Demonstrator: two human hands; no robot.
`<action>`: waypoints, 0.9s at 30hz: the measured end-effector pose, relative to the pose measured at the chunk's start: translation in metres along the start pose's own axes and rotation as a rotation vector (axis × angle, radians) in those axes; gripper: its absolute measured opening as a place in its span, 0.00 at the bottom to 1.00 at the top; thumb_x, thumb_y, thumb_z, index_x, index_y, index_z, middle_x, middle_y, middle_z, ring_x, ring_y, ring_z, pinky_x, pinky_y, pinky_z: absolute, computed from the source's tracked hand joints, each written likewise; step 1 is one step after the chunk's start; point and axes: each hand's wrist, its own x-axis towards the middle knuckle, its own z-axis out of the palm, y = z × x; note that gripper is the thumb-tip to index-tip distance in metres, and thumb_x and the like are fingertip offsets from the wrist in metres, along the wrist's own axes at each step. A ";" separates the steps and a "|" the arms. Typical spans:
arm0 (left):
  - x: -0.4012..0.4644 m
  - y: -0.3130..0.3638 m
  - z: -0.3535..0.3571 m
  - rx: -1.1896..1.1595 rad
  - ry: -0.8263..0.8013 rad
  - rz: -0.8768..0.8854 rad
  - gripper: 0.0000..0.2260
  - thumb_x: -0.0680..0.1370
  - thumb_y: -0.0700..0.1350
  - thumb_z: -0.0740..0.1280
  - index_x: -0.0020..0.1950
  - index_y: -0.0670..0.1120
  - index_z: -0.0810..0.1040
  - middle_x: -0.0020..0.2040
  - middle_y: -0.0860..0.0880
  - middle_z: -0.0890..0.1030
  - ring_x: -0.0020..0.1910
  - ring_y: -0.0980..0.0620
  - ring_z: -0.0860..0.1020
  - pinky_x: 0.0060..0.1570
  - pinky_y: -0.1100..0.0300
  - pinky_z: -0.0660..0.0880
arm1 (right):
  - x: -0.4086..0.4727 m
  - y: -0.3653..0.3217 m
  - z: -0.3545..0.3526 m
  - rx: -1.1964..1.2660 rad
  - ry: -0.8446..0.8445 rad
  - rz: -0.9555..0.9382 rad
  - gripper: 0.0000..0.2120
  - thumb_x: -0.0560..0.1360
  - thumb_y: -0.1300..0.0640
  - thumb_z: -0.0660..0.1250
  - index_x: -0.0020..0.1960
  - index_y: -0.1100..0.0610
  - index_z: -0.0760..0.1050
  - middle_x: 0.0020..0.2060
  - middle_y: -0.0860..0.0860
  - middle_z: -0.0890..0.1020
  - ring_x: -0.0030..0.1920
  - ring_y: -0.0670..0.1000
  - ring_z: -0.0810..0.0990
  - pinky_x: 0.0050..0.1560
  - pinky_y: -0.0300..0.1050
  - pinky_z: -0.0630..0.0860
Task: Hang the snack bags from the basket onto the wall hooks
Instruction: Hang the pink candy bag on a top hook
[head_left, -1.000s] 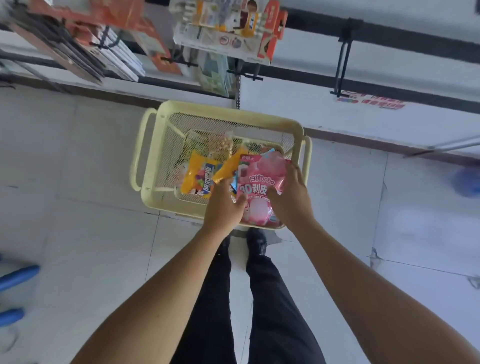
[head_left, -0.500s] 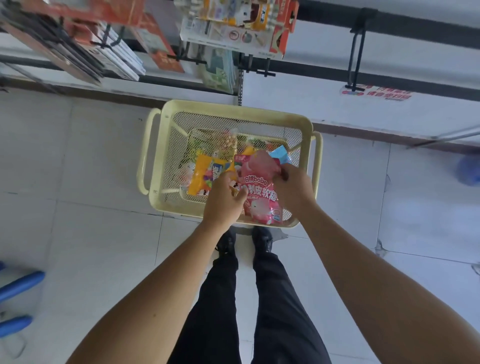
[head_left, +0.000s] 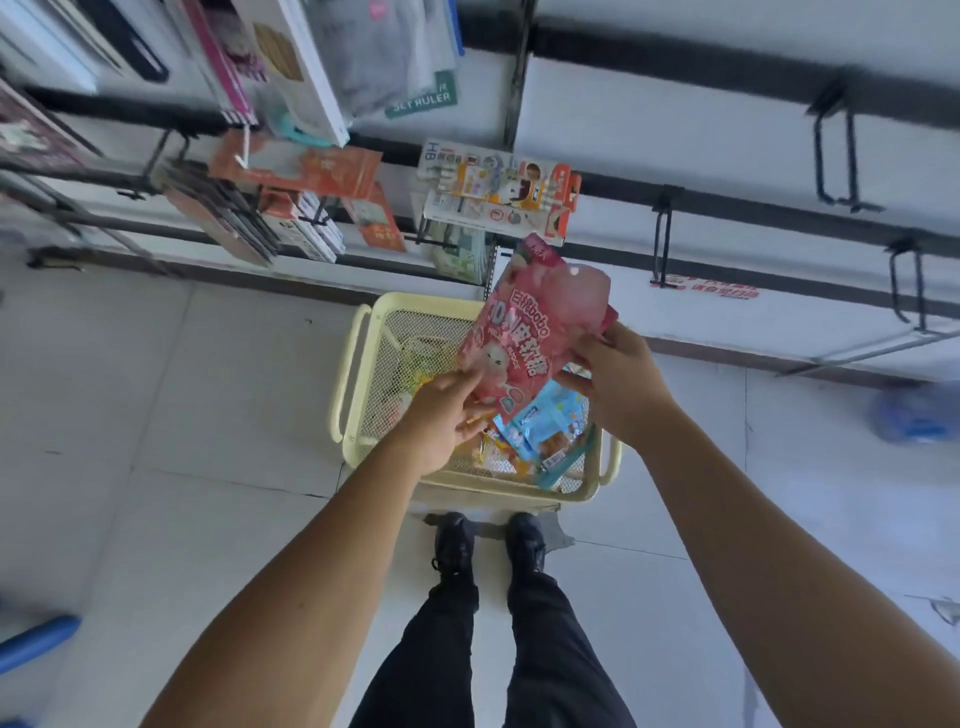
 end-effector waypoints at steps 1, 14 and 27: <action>-0.007 0.007 0.000 -0.041 -0.024 0.024 0.13 0.80 0.51 0.67 0.59 0.44 0.79 0.49 0.48 0.84 0.49 0.50 0.81 0.50 0.54 0.73 | -0.005 -0.007 0.001 0.022 -0.016 -0.014 0.07 0.82 0.65 0.60 0.53 0.58 0.76 0.39 0.51 0.83 0.39 0.48 0.82 0.42 0.43 0.80; -0.096 0.079 0.012 -0.131 -0.256 0.385 0.33 0.57 0.66 0.80 0.54 0.48 0.80 0.50 0.48 0.85 0.54 0.50 0.82 0.56 0.51 0.69 | -0.075 -0.126 -0.015 -0.101 -0.132 -0.270 0.09 0.82 0.63 0.60 0.57 0.57 0.78 0.45 0.51 0.85 0.47 0.51 0.84 0.46 0.45 0.82; -0.242 0.165 0.216 0.117 -0.212 0.838 0.23 0.68 0.49 0.77 0.61 0.54 0.75 0.51 0.47 0.86 0.50 0.46 0.85 0.46 0.49 0.80 | -0.201 -0.252 -0.150 -0.354 -0.152 -0.649 0.12 0.84 0.54 0.59 0.60 0.59 0.77 0.46 0.50 0.86 0.47 0.50 0.86 0.45 0.43 0.82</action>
